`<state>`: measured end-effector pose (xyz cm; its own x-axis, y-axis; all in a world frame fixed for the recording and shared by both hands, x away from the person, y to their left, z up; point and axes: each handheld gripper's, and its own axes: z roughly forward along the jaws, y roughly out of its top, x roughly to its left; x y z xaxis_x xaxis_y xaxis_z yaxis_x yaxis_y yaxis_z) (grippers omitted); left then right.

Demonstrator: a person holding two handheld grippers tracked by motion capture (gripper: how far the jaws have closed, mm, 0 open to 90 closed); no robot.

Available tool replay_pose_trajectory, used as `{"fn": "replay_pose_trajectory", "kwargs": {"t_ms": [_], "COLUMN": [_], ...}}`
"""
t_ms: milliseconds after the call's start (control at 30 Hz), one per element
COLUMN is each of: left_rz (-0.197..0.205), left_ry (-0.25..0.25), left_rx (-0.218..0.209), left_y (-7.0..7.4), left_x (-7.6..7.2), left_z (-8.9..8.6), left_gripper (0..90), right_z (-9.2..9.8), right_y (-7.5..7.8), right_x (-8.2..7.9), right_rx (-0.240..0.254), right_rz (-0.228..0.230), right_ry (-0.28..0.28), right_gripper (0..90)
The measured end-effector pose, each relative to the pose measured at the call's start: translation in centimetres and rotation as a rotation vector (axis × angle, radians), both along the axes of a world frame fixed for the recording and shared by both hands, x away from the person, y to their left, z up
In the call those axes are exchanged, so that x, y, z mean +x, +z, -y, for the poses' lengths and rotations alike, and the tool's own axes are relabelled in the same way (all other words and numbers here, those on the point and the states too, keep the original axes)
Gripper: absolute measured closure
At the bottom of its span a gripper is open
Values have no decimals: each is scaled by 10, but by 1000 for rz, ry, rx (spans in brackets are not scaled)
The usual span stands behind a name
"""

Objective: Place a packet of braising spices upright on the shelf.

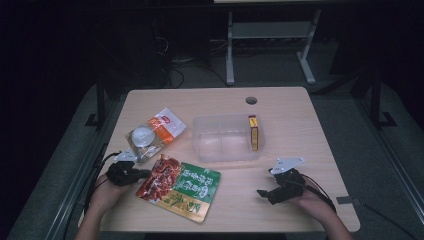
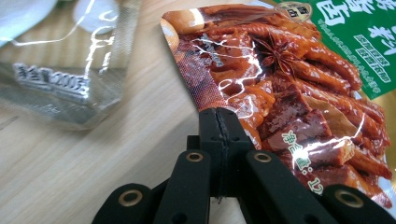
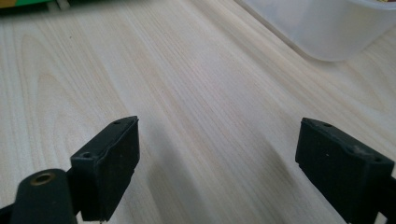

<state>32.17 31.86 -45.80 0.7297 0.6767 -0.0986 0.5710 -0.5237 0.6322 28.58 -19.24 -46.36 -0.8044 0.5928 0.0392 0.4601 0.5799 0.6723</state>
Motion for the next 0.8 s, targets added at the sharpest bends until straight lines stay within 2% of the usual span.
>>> {"fn": "replay_pose_trajectory", "kwargs": {"t_ms": [300,500,633,800], "left_rz": [-30,-28,-29,-34], "left_ry": [-47,-101,-136,-166], "left_rx": [-34,-32,-68,-62], "left_y": [-1,-1,1,0], "left_x": [-4,-8,-10,-10], "left_z": [11,24,33,44], "left_gripper": [897,897,897,898], "right_z": [2,6,6,6], "right_y": [1,3,2,2], "right_x": [0,1,1,1], "right_rx": [2,7,2,2], "right_rz": [6,12,5,3], "right_ry": [-8,-18,-16,-16], "right_gripper": [132,132,132,132]}}
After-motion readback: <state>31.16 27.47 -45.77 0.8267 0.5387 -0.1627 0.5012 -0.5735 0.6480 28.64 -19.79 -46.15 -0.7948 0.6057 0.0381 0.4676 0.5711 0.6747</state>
